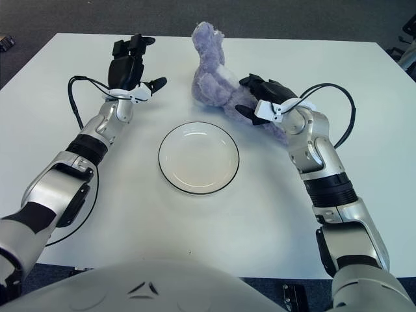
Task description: Put the doll into the plate.
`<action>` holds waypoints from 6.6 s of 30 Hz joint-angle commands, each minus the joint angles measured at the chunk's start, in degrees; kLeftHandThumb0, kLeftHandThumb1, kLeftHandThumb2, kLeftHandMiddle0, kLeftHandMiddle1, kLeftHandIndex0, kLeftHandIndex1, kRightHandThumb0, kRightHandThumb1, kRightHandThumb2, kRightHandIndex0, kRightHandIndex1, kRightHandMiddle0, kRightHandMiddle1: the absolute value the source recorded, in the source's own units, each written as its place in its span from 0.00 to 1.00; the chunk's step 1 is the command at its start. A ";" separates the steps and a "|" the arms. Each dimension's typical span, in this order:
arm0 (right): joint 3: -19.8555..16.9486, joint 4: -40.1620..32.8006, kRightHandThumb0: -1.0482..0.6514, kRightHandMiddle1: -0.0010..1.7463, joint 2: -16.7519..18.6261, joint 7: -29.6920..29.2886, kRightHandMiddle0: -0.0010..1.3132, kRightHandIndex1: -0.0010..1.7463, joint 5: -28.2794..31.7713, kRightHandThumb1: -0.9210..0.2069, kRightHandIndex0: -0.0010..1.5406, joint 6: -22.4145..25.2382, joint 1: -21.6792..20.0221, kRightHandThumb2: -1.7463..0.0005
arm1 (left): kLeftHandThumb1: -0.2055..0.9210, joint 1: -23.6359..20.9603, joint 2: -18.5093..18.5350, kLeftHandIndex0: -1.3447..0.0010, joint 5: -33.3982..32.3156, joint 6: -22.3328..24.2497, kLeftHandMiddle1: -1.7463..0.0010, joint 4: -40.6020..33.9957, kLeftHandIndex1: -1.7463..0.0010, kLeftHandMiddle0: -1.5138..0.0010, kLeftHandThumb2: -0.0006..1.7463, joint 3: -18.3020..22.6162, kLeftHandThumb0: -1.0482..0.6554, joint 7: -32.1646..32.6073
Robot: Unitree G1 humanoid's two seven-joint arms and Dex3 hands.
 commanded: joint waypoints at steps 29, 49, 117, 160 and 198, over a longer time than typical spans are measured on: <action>5.30 21.49 0.03 0.24 3.21 -12.24 0.00 0.44 -1.62 0.00 0.00 -8.65 -0.64 0.51 | 0.67 2.67 0.57 1.00 -0.09 -1.21 0.49 -3.56 0.38 1.00 0.55 0.44 0.34 0.99; 6.35 25.34 0.07 0.31 4.70 -17.19 0.00 0.49 -1.73 0.00 0.01 -10.68 0.05 0.58 | 0.65 6.34 1.19 1.00 0.66 0.30 0.46 -8.88 0.37 1.00 0.57 0.40 0.37 0.50; -0.51 27.95 0.62 1.00 6.49 -43.14 0.42 0.99 0.99 0.73 0.50 -27.81 -2.73 0.10 | 0.78 18.22 4.57 1.00 -21.04 -11.59 0.39 -10.71 0.40 0.99 0.42 8.13 0.23 -28.71; -5.59 2.97 0.61 1.00 7.74 -31.91 0.49 1.00 5.17 0.85 0.57 -30.16 5.70 0.01 | 0.68 19.26 7.99 1.00 -14.60 -23.08 0.35 0.68 0.34 0.95 0.52 7.39 0.29 -27.49; -8.09 -11.06 0.61 1.00 5.82 -14.92 0.39 0.99 13.93 0.70 0.50 -33.75 18.43 0.12 | 0.80 18.55 6.36 1.00 -16.16 -18.19 0.38 4.97 0.37 0.94 0.42 8.14 0.26 -27.16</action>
